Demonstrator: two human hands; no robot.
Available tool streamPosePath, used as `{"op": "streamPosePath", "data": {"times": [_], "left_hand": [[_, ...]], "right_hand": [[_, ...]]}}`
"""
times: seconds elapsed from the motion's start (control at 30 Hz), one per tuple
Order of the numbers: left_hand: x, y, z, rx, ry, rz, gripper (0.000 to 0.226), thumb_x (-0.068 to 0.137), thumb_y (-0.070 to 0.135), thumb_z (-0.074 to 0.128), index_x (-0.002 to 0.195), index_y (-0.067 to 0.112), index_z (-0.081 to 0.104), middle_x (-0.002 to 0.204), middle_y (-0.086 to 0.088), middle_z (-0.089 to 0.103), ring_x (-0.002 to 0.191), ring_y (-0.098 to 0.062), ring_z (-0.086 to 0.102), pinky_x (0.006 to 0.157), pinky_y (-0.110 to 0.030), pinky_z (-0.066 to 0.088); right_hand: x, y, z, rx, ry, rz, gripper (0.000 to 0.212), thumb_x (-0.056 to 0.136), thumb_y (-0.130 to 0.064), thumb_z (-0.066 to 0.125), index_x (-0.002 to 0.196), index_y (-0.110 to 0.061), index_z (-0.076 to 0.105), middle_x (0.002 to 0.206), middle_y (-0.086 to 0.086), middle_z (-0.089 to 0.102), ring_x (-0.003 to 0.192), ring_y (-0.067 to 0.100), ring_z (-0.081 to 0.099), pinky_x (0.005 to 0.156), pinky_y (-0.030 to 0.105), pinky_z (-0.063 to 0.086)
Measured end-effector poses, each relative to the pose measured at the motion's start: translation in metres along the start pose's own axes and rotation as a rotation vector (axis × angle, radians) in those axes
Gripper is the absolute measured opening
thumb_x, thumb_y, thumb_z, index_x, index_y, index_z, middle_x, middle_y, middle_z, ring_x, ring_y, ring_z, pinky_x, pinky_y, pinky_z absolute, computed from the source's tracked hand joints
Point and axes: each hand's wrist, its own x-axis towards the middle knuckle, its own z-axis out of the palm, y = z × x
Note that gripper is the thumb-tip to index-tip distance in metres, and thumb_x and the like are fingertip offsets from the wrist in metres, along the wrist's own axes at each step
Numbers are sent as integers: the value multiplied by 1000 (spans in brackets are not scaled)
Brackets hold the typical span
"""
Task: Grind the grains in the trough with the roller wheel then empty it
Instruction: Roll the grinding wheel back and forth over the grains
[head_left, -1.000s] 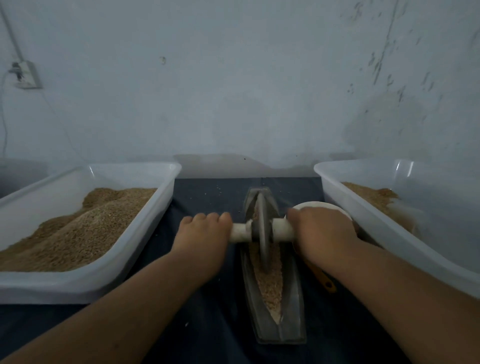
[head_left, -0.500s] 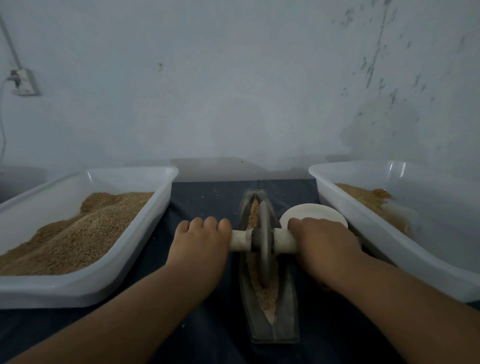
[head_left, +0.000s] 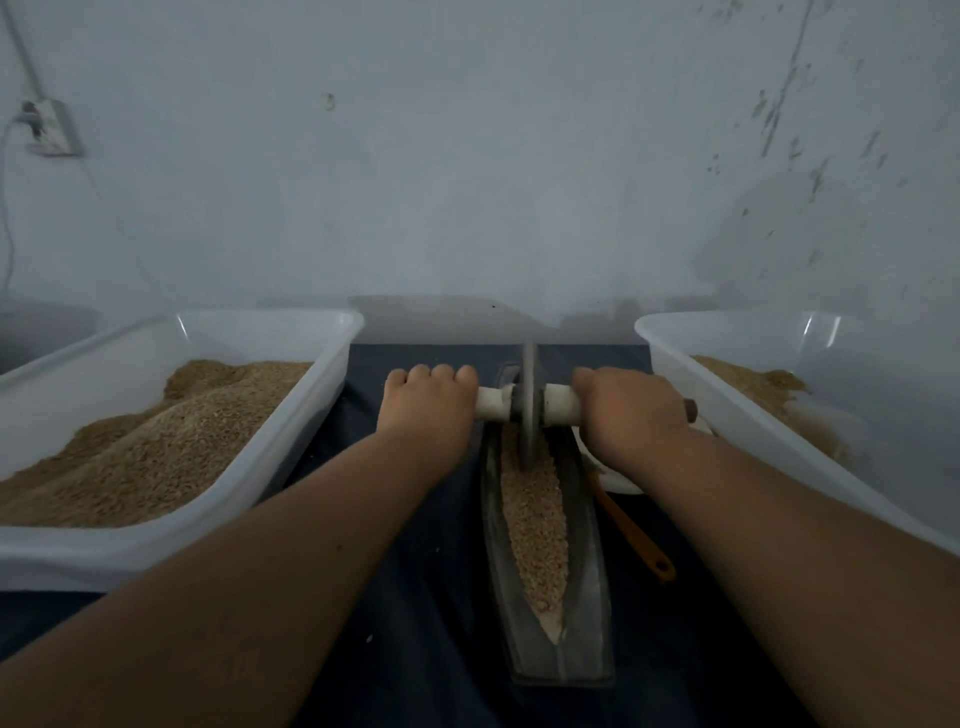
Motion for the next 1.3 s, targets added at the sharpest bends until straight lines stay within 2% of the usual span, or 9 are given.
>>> {"op": "streamPosePath", "data": {"times": [0.17, 0.23, 0.3, 0.4, 0.57, 0.73, 1.1, 1.2, 1.3], "left_hand": [[-52, -2, -17, -50, -54, 80, 34, 80, 20, 62, 105, 22, 39, 108, -2, 55, 99, -23, 54, 87, -39, 38], [-76, -3, -25, -39, -26, 116, 37, 78, 22, 63, 100, 25, 33, 104, 2, 52, 95, -21, 52, 84, -37, 37], [-95, -4, -33, -47, -2, 146, 45, 76, 22, 63, 92, 29, 22, 95, 6, 45, 86, -17, 46, 83, -35, 36], [-112, -3, -43, -57, 21, 174, 51, 76, 23, 62, 89, 30, 14, 90, 10, 32, 79, -13, 32, 80, -33, 34], [-107, 1, -44, -61, -10, 146, 45, 76, 19, 60, 92, 28, 19, 93, 7, 36, 82, -15, 35, 84, -35, 36], [-68, 6, -26, 14, -7, 89, 38, 77, 20, 63, 107, 21, 39, 106, -1, 52, 97, -22, 51, 87, -38, 38], [16, 3, -2, 6, 10, -1, 32, 86, 23, 54, 114, 15, 43, 115, -9, 55, 107, -30, 52, 93, -43, 37], [-5, 2, -2, -11, 22, 29, 32, 85, 20, 54, 114, 17, 43, 115, -6, 54, 106, -28, 52, 92, -41, 37], [-34, 3, -11, -26, 3, 75, 34, 83, 18, 56, 113, 19, 41, 113, -3, 53, 103, -26, 51, 90, -40, 36]], "right_hand": [[-46, -13, -21, 1, -96, -6, 16, 85, -28, 61, 93, -26, 48, 77, -6, 47, 69, 17, 51, 61, 33, 45], [-68, -16, -27, -56, -49, 12, 7, 88, -26, 54, 92, -29, 49, 69, -8, 42, 62, 14, 46, 49, 30, 36], [-87, -19, -34, -62, -35, 18, 7, 88, -25, 52, 89, -30, 47, 66, -7, 41, 59, 13, 43, 46, 28, 31], [-103, -19, -43, -50, -61, 6, 10, 86, -28, 53, 88, -33, 44, 69, -8, 45, 60, 13, 46, 50, 29, 39], [-102, -20, -45, -41, -88, 7, 10, 88, -27, 53, 90, -31, 44, 69, -8, 43, 62, 13, 46, 54, 28, 41], [-55, -15, -32, 49, -267, 38, 12, 85, -23, 61, 93, -26, 53, 85, -4, 53, 78, 16, 53, 75, 33, 47], [11, -3, -4, 3, 17, 55, 21, 84, -23, 65, 93, -20, 47, 88, 3, 56, 85, 27, 59, 66, 34, 35], [-8, -6, -7, 26, -44, 42, 27, 81, -22, 66, 88, -22, 39, 86, 1, 54, 76, 22, 53, 66, 34, 39], [-34, -11, -18, 67, -176, 42, 23, 82, -24, 65, 97, -23, 49, 91, 1, 56, 79, 19, 53, 72, 34, 46]]}}
